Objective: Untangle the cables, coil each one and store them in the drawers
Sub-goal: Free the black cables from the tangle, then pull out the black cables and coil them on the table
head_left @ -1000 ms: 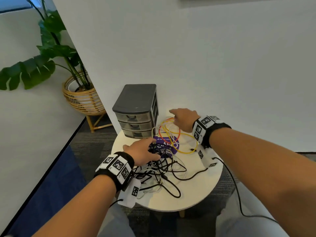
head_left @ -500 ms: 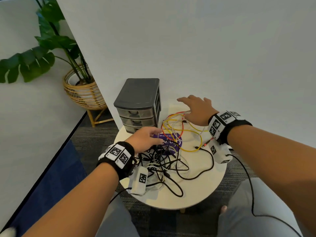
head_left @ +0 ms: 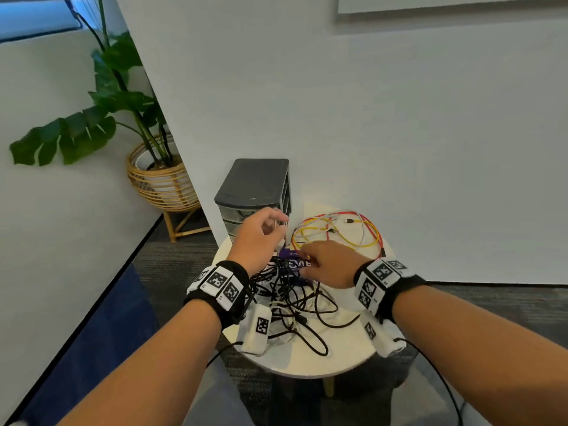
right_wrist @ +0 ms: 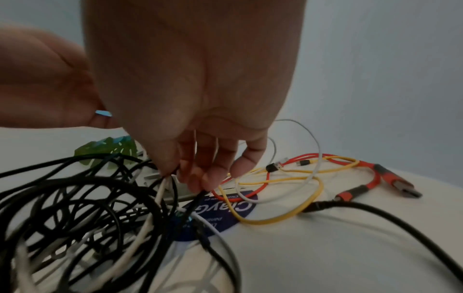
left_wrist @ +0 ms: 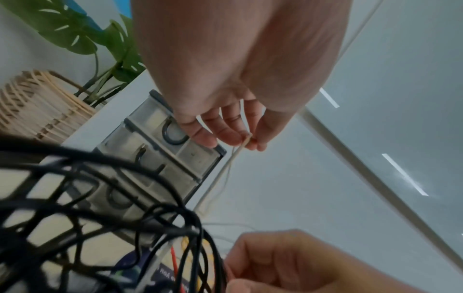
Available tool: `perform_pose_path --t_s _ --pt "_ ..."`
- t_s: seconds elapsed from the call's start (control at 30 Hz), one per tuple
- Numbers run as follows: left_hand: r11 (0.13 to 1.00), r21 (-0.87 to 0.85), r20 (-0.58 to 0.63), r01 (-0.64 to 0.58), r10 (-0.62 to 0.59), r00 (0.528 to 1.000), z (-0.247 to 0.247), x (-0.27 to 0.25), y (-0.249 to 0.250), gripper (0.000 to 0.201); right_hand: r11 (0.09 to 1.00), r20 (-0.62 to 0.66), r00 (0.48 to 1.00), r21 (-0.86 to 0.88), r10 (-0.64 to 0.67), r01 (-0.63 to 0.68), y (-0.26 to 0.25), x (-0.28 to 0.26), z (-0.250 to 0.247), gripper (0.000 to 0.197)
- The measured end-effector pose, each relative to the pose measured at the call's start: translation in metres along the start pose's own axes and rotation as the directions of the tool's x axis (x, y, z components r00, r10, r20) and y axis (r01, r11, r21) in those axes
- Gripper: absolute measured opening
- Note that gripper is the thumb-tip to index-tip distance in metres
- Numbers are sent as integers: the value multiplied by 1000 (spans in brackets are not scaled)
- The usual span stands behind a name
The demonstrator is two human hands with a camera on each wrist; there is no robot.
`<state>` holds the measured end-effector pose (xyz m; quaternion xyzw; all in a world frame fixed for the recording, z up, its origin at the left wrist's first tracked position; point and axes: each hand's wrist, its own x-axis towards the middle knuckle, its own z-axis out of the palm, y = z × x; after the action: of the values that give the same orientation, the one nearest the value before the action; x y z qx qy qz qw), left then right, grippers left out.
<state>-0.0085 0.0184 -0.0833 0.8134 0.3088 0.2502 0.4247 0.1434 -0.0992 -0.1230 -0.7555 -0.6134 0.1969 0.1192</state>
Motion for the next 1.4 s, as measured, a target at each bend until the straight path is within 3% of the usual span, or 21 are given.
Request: perform_pose_path --t_s 0.1,0.27,0.33,0.43,0.53,0.67,0.87,1.0,1.13,1.27,1.33,1.4 --pt "999 -17 -19 -33 33 999 -11 0 9 19 996 -24 997 58 71 -70 -5 -1 8 10" --pt "1000 19 -56 7 -6 998 -30 -5 7 23 956 -78 975 227 207 -185 2 -2 2 14" --pt "991 109 -16 77 -76 997 -33 -7 1 25 948 -82 960 200 268 -248 2 -4 2 6" --pt "927 341 140 157 -216 966 -34 -11 -10 32 932 28 937 92 348 -349 -3 -7 8 28" --pt "862 477 205 170 -297 932 -32 -17 -19 39 925 57 935 138 350 -355 -9 -8 15 27" --pt "829 525 232 192 -356 905 -29 -21 -26 46 895 -15 914 210 406 -394 -9 -6 21 23" --pt "795 589 251 143 -348 903 -27 -19 -28 49 893 38 892 12 450 -451 -8 2 34 25" --pt "801 581 260 145 -352 899 -29 -18 -28 48 877 9 878 44 478 -478 -6 4 38 24" --pt "817 555 268 157 -354 896 -33 -16 -28 45 815 -103 863 400 494 -419 -3 -3 21 22" --pt "839 519 285 160 -347 893 -34 -12 -22 40 574 -155 874 803 461 -160 -13 -14 -13 20" --pt "856 492 301 158 -338 892 -36 -12 -17 42 497 -184 880 866 438 -66 -23 -19 -34 23" --pt "868 468 312 162 -334 889 -39 -12 -13 41 499 -239 876 867 420 -3 -35 -23 -54 23"
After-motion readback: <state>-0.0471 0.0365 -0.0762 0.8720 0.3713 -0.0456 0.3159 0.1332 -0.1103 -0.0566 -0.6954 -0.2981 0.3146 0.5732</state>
